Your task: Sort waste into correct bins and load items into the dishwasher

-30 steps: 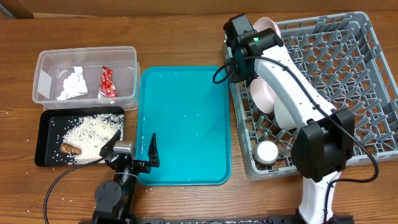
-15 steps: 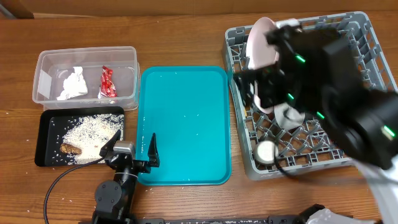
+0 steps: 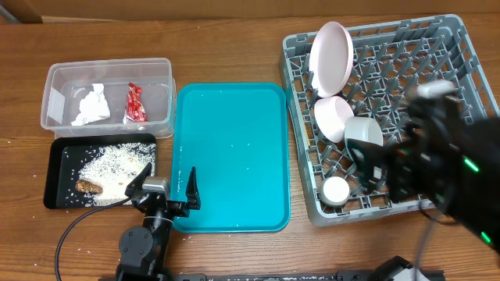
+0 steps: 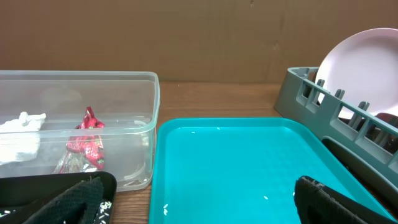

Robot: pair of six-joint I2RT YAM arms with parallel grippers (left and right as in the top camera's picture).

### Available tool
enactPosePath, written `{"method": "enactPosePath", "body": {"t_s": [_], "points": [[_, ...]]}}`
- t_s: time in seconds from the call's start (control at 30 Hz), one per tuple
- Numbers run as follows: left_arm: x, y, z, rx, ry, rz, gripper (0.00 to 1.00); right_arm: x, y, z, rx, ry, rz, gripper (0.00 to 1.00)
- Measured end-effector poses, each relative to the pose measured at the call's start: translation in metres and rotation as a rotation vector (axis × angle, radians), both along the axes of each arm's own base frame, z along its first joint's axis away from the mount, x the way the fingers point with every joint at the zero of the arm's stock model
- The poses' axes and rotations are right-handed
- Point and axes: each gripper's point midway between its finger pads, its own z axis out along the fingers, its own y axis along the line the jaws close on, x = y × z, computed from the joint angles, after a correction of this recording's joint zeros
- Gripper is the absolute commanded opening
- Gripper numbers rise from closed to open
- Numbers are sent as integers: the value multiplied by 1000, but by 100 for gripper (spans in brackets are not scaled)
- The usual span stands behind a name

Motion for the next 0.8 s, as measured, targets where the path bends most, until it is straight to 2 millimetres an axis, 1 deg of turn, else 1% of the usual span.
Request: {"method": "enactPosePath", "body": {"t_s": [0.03,0.07,0.17,0.2,0.27,0.3,0.33,0.37,0.5,0.53,0.6,0.63,0.8], "points": [[0,0,0,0,0,0,100,-2,-6,7,8,-40,-20,100],[0,0,0,0,0,0,100,-4,-19,23,34,-124,-70,100],[0,0,0,0,0,0,100,-3,-40,46,86,-261,-163,100],[0,0,0,0,0,0,100,0,-51,50,105,-319,-221,100],[0,0,0,0,1,0,100,7,-59,43,116,-358,-271,100],[0,0,0,0,1,0,100,12,-65,23,98,-335,-304,100],[0,0,0,0,0,0,100,15,-66,14,94,-329,-314,100],[0,0,0,0,-1,0,100,23,-65,10,114,-362,-321,100],[0,0,0,0,2,0,100,41,-63,-41,128,-362,-321,100],[0,0,0,0,1,0,100,45,-61,-58,135,-361,-310,100],[0,0,0,0,2,0,100,48,-57,-86,144,-355,-291,100],[0,0,0,0,0,0,100,49,-55,-104,150,-356,-280,100],[0,0,0,0,0,0,100,44,-51,-156,181,-404,-255,100]]}}
